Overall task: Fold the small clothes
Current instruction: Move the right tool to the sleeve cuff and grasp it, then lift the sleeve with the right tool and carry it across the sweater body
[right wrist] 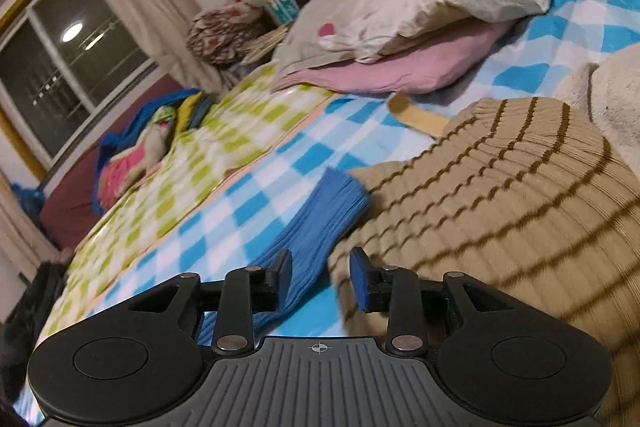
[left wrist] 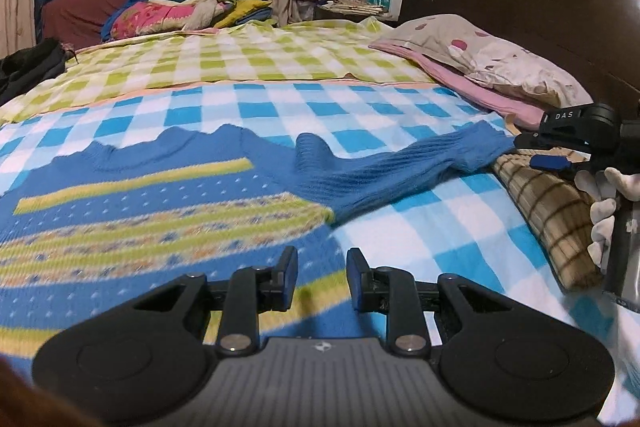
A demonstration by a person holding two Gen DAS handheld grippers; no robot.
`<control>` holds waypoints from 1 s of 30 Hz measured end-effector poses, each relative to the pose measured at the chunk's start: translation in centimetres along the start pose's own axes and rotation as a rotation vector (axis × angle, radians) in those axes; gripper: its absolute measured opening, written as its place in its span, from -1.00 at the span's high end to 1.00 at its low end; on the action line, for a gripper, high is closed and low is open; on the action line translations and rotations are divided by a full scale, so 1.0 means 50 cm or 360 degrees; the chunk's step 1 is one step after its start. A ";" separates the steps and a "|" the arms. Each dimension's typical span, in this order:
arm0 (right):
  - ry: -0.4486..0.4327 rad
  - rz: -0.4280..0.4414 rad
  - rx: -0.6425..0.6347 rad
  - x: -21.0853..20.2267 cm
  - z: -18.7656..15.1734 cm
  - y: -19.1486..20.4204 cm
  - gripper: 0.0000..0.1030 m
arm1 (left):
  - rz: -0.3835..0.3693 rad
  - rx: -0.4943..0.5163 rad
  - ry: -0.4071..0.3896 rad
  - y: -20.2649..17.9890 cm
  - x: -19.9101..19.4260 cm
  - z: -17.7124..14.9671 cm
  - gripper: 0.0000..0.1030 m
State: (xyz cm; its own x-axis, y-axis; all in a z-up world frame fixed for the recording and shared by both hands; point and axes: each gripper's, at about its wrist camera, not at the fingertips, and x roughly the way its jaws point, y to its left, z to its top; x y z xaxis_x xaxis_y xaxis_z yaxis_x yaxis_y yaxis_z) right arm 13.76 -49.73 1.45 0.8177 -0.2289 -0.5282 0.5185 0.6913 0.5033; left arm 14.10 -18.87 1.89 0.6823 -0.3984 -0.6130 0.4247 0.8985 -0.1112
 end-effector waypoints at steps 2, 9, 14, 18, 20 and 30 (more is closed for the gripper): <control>-0.0017 0.0004 0.0047 0.021 0.014 -0.014 0.37 | -0.0013 -0.0007 0.0009 -0.005 0.014 0.003 0.31; 0.0025 0.0032 0.0063 0.081 0.027 -0.021 0.29 | -0.0017 0.0015 0.0036 -0.015 0.038 -0.006 0.27; 0.0006 0.0044 0.0053 0.100 0.028 -0.015 0.27 | -0.0026 0.0011 0.0067 -0.013 0.037 -0.018 0.27; 0.0007 0.0114 0.0036 0.115 0.026 -0.003 0.68 | -0.0012 0.0030 0.0078 -0.012 0.026 -0.026 0.26; 0.0021 0.0149 0.0039 0.117 0.025 0.001 0.83 | -0.0005 0.0028 0.0081 -0.007 0.016 -0.030 0.26; -0.0012 0.0446 -0.0157 0.017 -0.002 0.110 0.92 | 0.0057 -0.0046 0.0089 0.066 -0.051 -0.064 0.26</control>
State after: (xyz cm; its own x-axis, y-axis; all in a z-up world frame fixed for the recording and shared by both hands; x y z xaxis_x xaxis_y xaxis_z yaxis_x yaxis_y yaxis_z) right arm 17.26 -46.04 3.69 0.9276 -0.0244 -0.3727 0.2457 0.7914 0.5598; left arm 11.85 -14.29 0.56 0.6622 -0.3556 -0.6596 0.3825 0.9173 -0.1106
